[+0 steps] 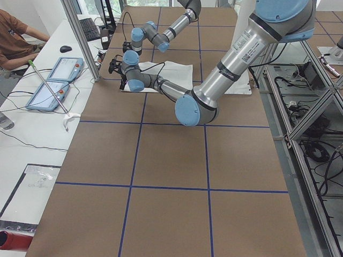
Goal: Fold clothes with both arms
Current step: 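Raise the right gripper off the shirt's top edge and shift it outward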
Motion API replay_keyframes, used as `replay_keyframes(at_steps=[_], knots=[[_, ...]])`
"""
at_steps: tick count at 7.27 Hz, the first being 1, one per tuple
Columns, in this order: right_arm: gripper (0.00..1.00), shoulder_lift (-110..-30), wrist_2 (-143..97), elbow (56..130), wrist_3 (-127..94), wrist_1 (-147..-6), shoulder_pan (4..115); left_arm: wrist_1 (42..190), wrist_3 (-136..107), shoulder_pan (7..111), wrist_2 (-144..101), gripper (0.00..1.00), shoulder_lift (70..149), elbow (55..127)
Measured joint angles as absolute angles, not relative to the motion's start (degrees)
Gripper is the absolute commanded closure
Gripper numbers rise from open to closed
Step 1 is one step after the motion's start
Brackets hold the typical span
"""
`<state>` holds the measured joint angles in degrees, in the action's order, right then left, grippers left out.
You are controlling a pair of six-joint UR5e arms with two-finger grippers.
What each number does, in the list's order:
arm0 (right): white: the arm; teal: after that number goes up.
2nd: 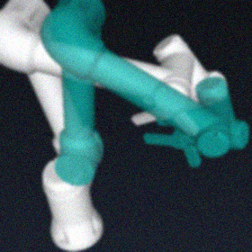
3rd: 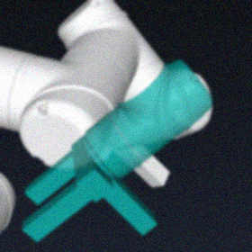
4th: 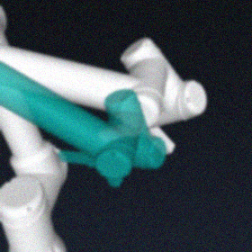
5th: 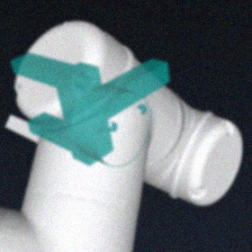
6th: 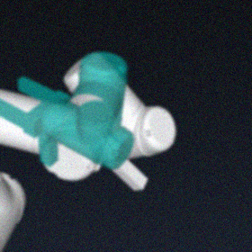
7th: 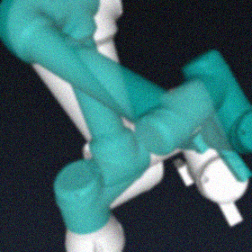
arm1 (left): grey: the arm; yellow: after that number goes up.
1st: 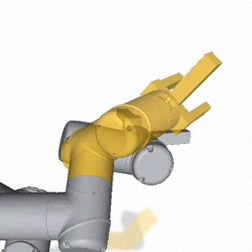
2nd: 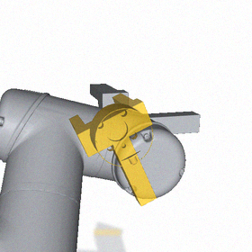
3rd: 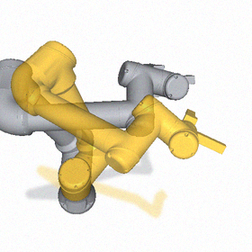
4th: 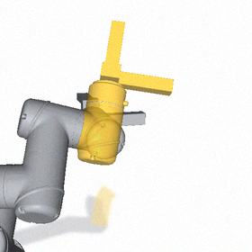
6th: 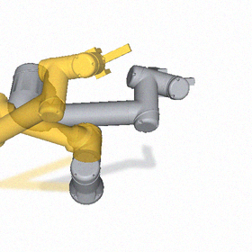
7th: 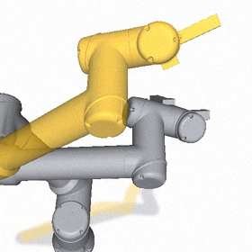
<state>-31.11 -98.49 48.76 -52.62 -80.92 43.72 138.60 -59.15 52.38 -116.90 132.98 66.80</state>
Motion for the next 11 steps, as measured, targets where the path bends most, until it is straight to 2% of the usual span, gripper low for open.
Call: replay_keyframes(at_steps=[5, 11], knots=[[0.0, -31.66, -102.52, 50.5, -48.6, -88.24, 45.51, 138.58, -59.15, 52.38, -116.9, 0.0, 132.93, 66.72], [0.0, -35.28, -104.73, 55.34, -44.84, -89.31, 47.47, 138.52, -59.17, 52.38, -116.89, 0.0, 132.98, 66.71]])
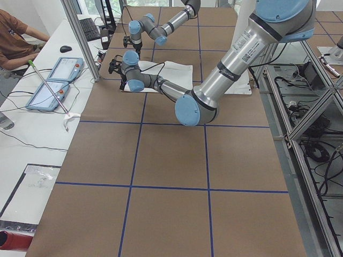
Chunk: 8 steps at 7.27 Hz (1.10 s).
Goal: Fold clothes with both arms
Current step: 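Raise the right gripper off the shirt's top edge and shift it outward, then move the right gripper along the shirt's side edge toward the robot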
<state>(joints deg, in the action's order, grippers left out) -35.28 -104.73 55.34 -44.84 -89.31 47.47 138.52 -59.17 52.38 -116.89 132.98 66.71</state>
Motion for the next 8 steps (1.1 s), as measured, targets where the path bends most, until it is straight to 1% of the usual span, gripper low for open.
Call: replay_keyframes(at_steps=[5, 8], knots=[[0.0, -35.04, -105.31, 59.13, -50.49, -89.29, 43.79, 138.52, -59.17, 52.33, -116.89, 0.0, 132.98, 66.69], [0.0, -35.57, -108.39, 59.81, -51.6, -93.72, 42.86, 138.52, -59.2, 52.37, -116.87, 0.0, 132.98, 66.63]])
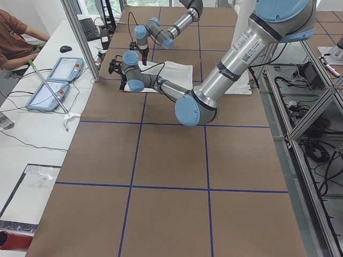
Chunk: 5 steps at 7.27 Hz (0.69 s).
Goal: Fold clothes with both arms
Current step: 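Move the right gripper along the shirt's side edge toward the robot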
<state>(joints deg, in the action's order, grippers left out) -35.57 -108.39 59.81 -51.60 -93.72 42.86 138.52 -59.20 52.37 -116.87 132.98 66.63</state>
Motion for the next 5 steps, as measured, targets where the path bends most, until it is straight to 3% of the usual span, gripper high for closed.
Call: replay_keyframes(at_steps=[5], knots=[[0.0, -35.99, -111.15, 64.13, -50.15, -106.28, 42.32, 138.52, -59.15, 52.24, -116.81, 0.0, 132.98, 66.42]])
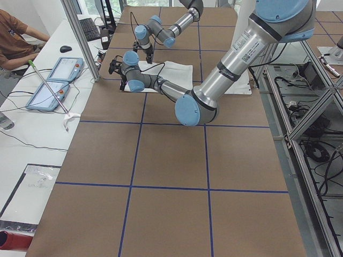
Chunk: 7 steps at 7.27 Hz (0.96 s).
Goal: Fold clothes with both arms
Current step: 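Move the right gripper along the shirt's side edge toward the robot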
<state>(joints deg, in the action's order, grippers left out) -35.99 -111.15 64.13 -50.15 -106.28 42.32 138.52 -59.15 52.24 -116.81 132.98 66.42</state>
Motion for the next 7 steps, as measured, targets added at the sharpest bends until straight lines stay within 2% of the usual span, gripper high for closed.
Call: replay_keyframes(at_steps=[5, 7], knots=[[0.0, -37.73, -110.29, 65.3, -49.37, -109.27, 40.73, 138.55, -59.15, 52.15, -116.81, 0.0, 133.12, 66.27], [0.0, -40.69, -110.3, 69.19, -48.73, -109.33, 40.74, 138.53, -59.15, 52.12, -116.81, 0.0, 133.15, 66.27]])
